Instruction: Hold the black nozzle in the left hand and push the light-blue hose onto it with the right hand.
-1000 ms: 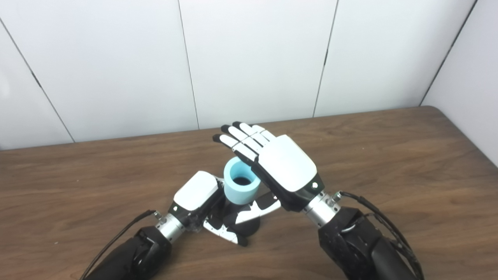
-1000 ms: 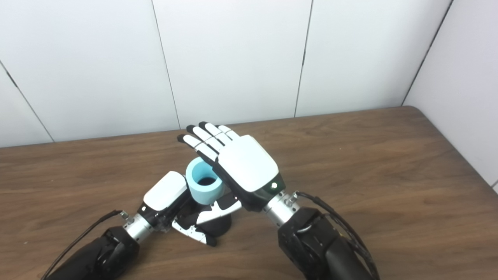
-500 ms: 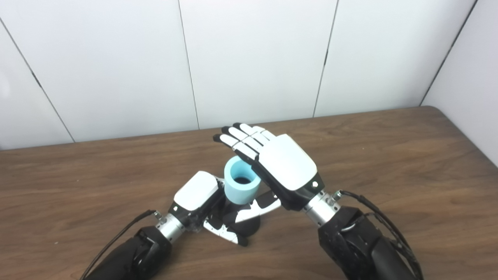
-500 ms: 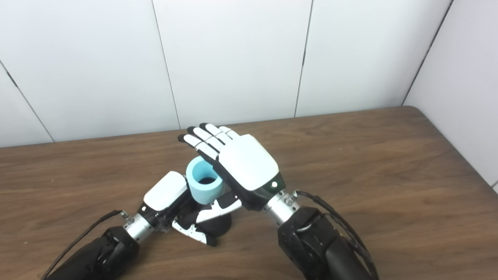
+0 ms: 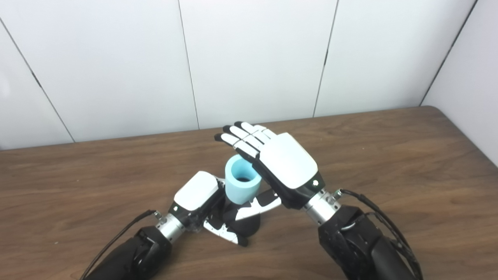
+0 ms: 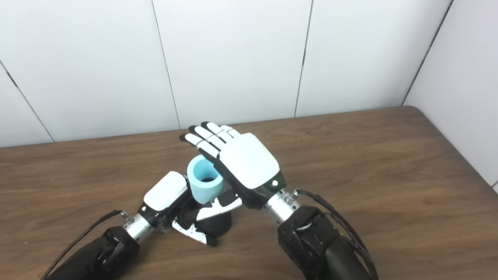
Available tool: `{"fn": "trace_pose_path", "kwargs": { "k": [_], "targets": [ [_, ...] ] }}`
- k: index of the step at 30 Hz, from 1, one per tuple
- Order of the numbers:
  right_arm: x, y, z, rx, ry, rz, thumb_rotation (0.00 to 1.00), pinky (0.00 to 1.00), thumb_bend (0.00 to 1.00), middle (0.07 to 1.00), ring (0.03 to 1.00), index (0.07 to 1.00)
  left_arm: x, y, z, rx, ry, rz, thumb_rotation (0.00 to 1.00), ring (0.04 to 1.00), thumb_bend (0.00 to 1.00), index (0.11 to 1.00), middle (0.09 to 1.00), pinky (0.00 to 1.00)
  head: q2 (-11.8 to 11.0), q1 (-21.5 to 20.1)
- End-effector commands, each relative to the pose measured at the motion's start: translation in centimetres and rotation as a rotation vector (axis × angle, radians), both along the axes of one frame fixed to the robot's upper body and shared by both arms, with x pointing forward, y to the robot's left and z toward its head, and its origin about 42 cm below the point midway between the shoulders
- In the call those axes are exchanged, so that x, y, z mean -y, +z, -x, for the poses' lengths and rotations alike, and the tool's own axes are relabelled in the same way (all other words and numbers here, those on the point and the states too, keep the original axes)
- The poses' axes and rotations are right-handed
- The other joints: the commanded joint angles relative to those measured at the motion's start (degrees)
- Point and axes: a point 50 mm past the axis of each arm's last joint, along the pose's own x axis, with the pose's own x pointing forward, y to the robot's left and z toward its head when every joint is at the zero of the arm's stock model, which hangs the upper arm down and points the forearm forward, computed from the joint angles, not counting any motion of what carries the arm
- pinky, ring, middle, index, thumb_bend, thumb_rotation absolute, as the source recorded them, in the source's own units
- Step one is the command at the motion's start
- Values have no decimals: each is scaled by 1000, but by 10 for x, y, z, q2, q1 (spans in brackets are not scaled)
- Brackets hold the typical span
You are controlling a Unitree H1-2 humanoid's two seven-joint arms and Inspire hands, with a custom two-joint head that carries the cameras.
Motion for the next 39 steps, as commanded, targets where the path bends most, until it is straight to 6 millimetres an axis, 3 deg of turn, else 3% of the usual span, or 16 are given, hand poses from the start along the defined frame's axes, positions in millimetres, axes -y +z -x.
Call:
{"fn": "trace_pose_path", "kwargs": {
  "k": [1, 39],
  "targets": [
    [-4, 33, -1, 138, 37, -34, 737, 841, 859, 908, 911, 868, -25, -134, 108, -424, -45, -323, 0, 270, 523, 489, 475, 217, 0, -1],
    [-5, 47, -19, 186, 35, -36, 732, 806, 839, 885, 884, 850, -20, -136, 112, -436, -38, -298, 0, 267, 523, 489, 475, 221, -5, 12]
  ]
}}
